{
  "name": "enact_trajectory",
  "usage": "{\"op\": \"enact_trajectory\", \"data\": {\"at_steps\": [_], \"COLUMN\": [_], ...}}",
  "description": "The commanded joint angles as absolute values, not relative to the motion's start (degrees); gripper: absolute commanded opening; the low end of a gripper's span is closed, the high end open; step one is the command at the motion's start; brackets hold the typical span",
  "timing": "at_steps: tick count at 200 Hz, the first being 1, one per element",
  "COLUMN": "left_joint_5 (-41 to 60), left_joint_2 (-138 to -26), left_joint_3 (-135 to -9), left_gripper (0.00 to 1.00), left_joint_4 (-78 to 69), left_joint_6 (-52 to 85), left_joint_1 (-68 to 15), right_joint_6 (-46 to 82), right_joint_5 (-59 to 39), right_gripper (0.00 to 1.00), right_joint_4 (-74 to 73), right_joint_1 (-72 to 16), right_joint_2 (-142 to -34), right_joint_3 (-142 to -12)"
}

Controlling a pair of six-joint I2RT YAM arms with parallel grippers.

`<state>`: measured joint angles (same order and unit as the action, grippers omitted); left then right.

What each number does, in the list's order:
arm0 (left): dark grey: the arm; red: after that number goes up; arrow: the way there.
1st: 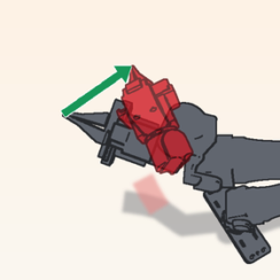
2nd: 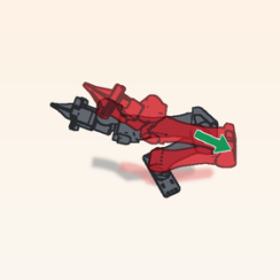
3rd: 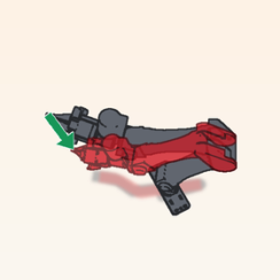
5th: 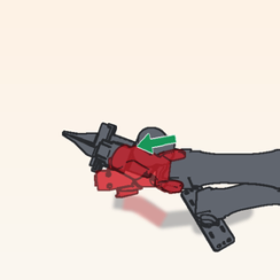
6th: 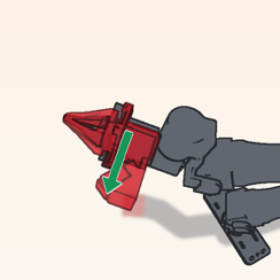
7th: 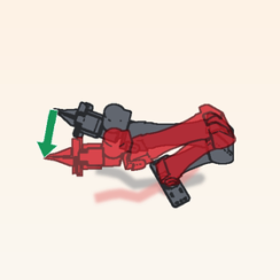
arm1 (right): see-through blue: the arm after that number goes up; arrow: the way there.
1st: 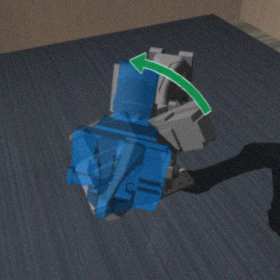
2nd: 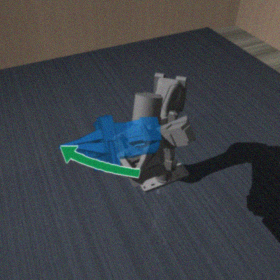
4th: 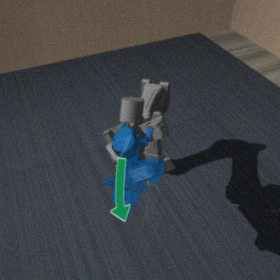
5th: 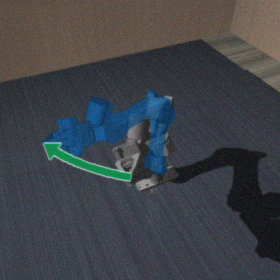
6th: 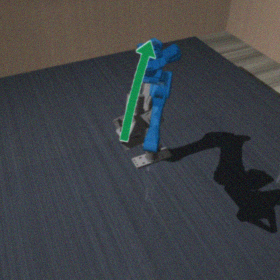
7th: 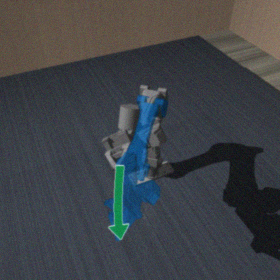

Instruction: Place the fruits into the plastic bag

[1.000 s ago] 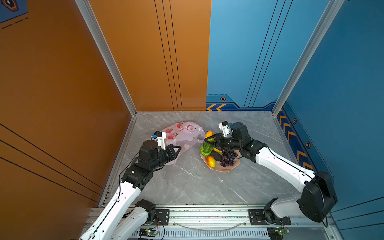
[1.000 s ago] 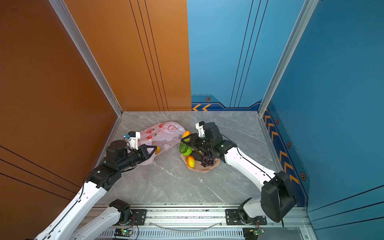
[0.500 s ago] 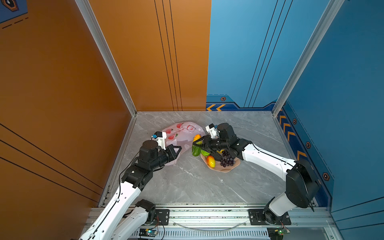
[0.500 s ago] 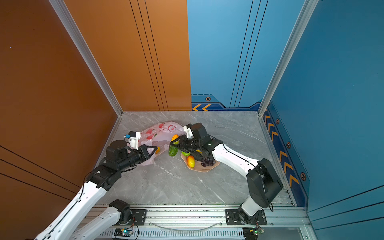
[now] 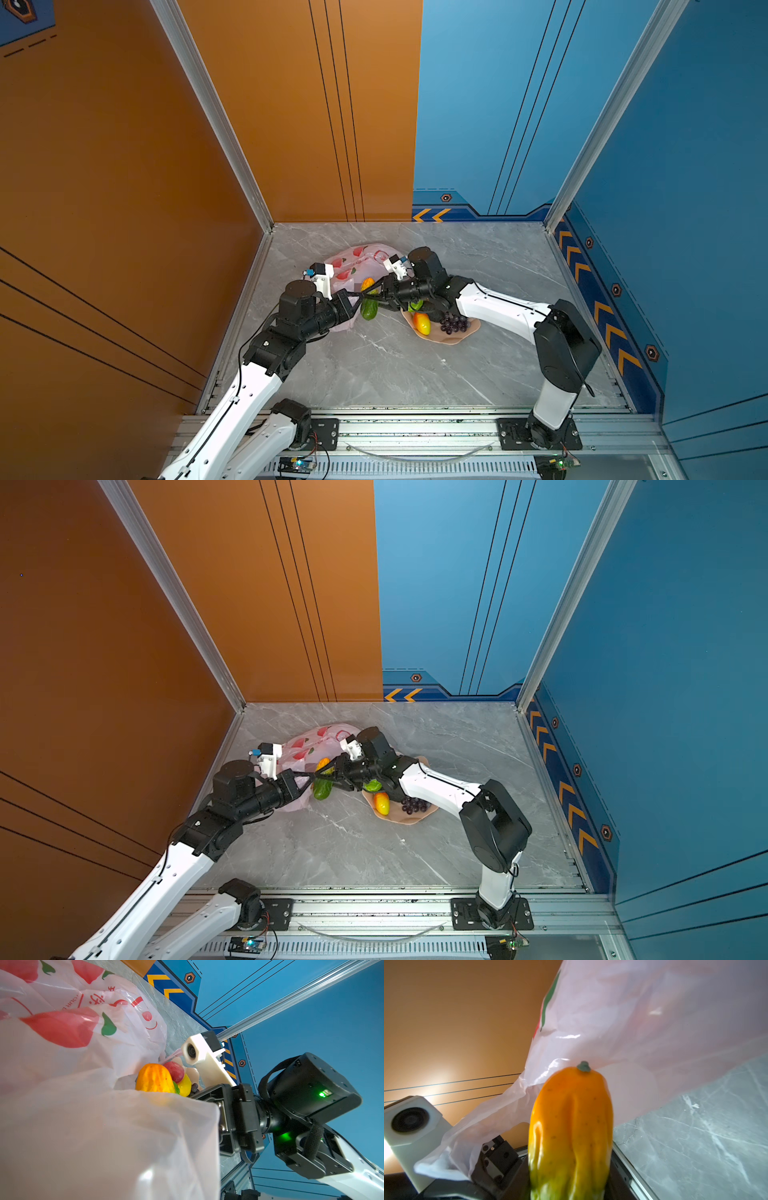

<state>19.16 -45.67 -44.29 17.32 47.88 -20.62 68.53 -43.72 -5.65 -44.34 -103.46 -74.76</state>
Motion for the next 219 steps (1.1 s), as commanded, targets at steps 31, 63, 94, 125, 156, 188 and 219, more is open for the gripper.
{"op": "enact_trajectory", "data": {"at_steps": [31,63,94,125,156,188,219], "left_joint_5": [19.92,20.79,22.58,23.90,23.93,23.83,23.27], "left_joint_2": [-45.78,-45.55,-45.13,-45.06,-45.00,-45.52,-46.74], "left_joint_3": [-45.27,-44.80,-44.13,-43.97,-43.53,-43.34,-43.43], "left_gripper": [0.00,0.00,0.00,0.00,0.00,0.00,0.00], "left_joint_4": [16.79,16.80,16.17,16.12,16.09,15.35,14.38], "left_joint_6": [46.77,46.14,45.92,44.68,43.53,42.90,42.89], "left_joint_1": [-19.86,-19.95,-20.21,-21.61,-23.78,-25.60,-26.97], "right_joint_6": [67.89,66.60,67.17,68.51,75.79,82.48,82.06], "right_joint_5": [-50.39,-51.65,-52.21,-52.51,-52.73,-49.32,-43.50], "right_gripper": [0.35,0.35,0.34,0.34,0.33,0.31,0.30], "right_joint_4": [-2.43,-0.32,-0.62,-0.97,-8.48,-15.82,-15.15], "right_joint_1": [-45.35,-45.36,-44.85,-43.80,-41.99,-40.59,-40.58], "right_joint_2": [-104.19,-106.43,-109.51,-112.76,-115.18,-117.01,-118.32], "right_joint_3": [-75.81,-76.88,-79.93,-84.54,-85.51,-84.65,-85.89]}}
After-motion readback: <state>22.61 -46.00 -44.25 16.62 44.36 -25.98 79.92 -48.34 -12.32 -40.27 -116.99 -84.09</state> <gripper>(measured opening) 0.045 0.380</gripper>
